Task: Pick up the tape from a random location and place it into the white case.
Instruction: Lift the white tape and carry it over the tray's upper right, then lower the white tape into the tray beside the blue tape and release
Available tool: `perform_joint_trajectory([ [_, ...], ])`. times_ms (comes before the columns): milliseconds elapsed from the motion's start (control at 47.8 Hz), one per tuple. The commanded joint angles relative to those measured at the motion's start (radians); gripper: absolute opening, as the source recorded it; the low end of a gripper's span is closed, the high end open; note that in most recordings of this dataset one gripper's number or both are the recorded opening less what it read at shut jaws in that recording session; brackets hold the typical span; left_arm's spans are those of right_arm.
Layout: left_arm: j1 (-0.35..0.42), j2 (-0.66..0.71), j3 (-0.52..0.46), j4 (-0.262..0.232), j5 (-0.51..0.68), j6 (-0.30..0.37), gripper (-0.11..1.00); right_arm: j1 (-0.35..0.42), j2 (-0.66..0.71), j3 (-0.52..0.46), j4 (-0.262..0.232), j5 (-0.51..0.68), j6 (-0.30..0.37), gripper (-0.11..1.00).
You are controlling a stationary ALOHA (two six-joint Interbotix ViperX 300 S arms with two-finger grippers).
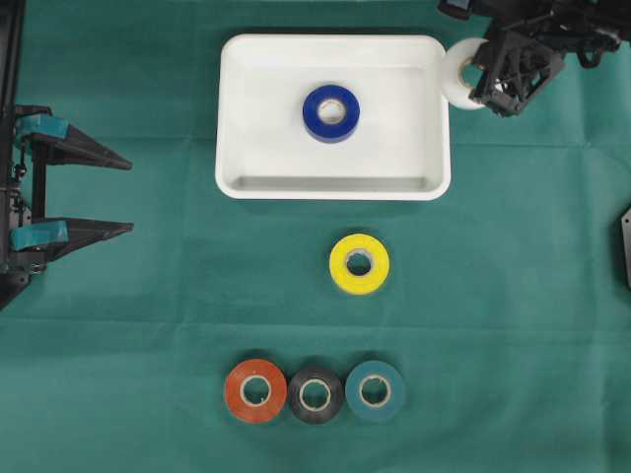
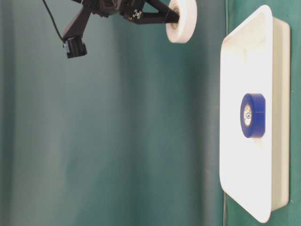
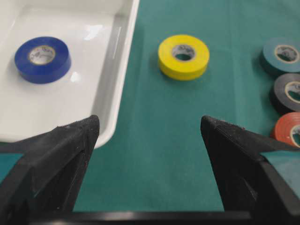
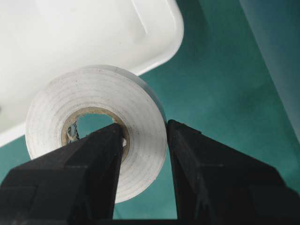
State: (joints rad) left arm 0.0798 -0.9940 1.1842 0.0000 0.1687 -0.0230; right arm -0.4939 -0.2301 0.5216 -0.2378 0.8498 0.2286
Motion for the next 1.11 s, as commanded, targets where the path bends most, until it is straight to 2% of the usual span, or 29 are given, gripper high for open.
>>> perform_joint_trajectory([
  [0,-0.003,0.005,-0.015,-0.003,-0.005,0.000,0.90,0.005,0.008,-0.052,0.003,-0.014,0.002,0.33],
  [460,-0.002,0.006,-0.014,-0.003,-0.006,0.000,0.90,0.028,0.146,-0.202,0.003,-0.014,-0.017,0.33],
  [1088,-0.003,0.006,-0.014,-0.003,-0.005,0.000,0.90,0.037,0.167,-0.221,0.003,-0.025,-0.018,0.33],
])
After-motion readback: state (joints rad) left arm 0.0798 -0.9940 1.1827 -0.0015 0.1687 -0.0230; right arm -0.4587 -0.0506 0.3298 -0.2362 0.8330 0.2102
